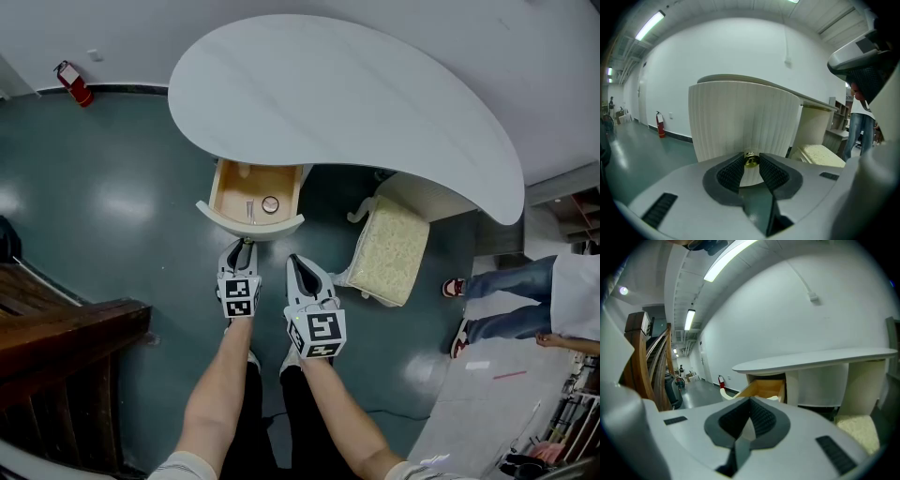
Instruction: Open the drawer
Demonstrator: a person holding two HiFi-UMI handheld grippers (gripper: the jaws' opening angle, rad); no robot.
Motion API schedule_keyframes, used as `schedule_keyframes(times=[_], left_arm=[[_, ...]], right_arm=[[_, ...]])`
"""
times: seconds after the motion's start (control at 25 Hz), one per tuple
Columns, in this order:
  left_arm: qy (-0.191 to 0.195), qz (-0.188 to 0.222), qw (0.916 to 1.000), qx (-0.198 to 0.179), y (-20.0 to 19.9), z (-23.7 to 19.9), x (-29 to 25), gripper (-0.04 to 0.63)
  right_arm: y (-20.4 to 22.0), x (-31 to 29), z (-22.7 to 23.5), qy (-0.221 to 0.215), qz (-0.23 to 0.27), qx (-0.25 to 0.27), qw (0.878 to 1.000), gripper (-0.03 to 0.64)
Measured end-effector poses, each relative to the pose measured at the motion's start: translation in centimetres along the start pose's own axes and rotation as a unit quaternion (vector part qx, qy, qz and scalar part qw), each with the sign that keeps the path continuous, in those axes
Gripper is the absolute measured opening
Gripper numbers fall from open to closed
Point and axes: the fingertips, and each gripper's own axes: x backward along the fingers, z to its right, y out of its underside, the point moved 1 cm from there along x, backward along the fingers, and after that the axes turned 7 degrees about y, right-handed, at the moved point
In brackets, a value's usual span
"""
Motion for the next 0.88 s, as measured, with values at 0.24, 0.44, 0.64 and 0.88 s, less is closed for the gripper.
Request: schedule_keyframes(times=[0.24, 0.44, 0.64, 0.88], left_arm=[[0.002, -0.001, 0.9997, 0.024, 0.8, 0.4, 1.0, 0.104], [-0.002, -0.005, 0.9996, 0.029, 1.0, 0.3, 1.3, 0.106], [0.007, -0.009, 0.9982, 0.059, 0.8, 0.1, 1.3, 0.104], [0.009, -0.02, 0.9962, 0.084, 0.1, 0.4, 2.5, 0.096]], right_arm=[[0.4, 0.0, 0.0, 0.002, -0.008, 0.0, 1.0, 0.012], [0.9, 0.2, -0.2, 0.004, -0.014, -0.007, 1.0, 0.012], [1.0, 0.4, -0.5, 0.002, -0.02, -0.008, 1.0, 0.012], [0.9, 0.7, -0.2, 0.005, -0.036, -0.027, 0.999, 0.012]])
